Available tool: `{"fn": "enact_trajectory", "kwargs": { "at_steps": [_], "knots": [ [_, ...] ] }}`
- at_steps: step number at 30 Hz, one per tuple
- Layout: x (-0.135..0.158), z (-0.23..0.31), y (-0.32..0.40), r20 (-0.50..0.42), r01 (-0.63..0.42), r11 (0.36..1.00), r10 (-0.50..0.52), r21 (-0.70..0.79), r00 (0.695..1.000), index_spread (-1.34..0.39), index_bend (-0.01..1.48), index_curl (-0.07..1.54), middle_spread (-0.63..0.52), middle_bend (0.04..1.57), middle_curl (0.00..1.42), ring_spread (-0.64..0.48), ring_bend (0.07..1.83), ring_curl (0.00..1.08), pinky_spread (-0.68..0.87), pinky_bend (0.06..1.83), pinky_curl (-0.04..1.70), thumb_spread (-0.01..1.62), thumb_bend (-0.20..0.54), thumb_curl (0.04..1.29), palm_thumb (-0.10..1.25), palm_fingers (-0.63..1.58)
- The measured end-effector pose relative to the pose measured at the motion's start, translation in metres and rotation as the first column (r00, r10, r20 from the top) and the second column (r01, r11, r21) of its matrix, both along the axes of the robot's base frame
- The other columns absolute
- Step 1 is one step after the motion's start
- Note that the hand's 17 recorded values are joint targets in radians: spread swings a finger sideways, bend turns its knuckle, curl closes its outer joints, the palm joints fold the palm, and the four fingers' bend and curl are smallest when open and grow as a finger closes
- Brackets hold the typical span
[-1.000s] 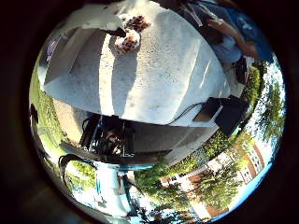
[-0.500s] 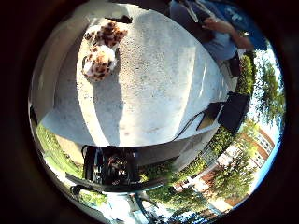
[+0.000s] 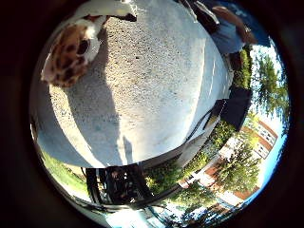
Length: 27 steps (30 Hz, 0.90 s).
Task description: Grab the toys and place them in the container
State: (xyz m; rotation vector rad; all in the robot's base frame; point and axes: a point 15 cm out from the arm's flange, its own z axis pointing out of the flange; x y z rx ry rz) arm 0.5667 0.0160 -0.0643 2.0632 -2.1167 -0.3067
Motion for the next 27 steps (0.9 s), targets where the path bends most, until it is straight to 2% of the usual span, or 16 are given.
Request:
{"fn": "enact_trajectory", "kwargs": {
  "at_steps": [9, 12, 14, 16, 20, 24, 27],
  "knots": [
    [-0.018, -0.036, -0.009, -0.049, 0.024, 1.000, -0.023, 0.001, 0.999, -0.08, 0.13, 0.21, 0.15, 0.16, 0.29, 0.31, 0.57, 0.34, 0.47, 0.80, 0.31, 1.18, -0.022, 0.33, 0.54, 0.14],
    [-0.021, -0.041, -0.010, -0.056, 0.021, 1.000, -0.021, 0.003, 0.998, -0.03, 0.09, 0.18, 0.10, 0.19, 0.30, 0.28, 0.72, 0.37, 0.48, 0.97, 0.34, 1.17, -0.010, 0.34, 0.59, 0.34],
    [-0.017, -0.041, -0.011, -0.042, 0.017, 1.000, -0.017, 0.003, 0.999, -0.05, 0.07, 0.15, 0.05, 0.28, 0.34, 0.22, 0.90, 0.43, 0.44, 1.09, 0.40, 1.16, 0.001, 0.36, 0.66, 0.56],
    [-0.011, -0.042, -0.011, -0.015, 0.017, 1.000, -0.017, 0.004, 1.000, -0.09, 0.08, 0.12, 0.00, 0.47, 0.41, 0.17, 1.06, 0.49, 0.41, 1.11, 0.43, 1.15, 0.004, 0.38, 0.72, 0.72],
    [0.011, -0.037, -0.021, 0.068, 0.031, 1.000, -0.032, 0.003, 0.997, -0.20, 0.12, 0.04, -0.07, 0.81, 0.58, 0.08, 1.32, 0.61, 0.37, 1.14, 0.52, 1.13, -0.002, 0.41, 0.81, 0.78],
    [0.024, -0.023, -0.027, 0.112, 0.023, 1.000, -0.024, 0.008, 0.993, -0.32, 0.20, -0.03, -0.13, 1.00, 0.71, 0.02, 1.42, 0.68, 0.33, 1.29, 0.62, 1.09, -0.008, 0.45, 0.88, 0.82],
    [0.025, -0.019, -0.029, 0.115, 0.016, 1.000, -0.018, 0.016, 0.993, -0.40, 0.28, -0.03, -0.15, 1.07, 0.77, -0.01, 1.42, 0.69, 0.29, 1.40, 0.67, 1.07, -0.007, 0.47, 0.92, 0.93]
  ]
}}
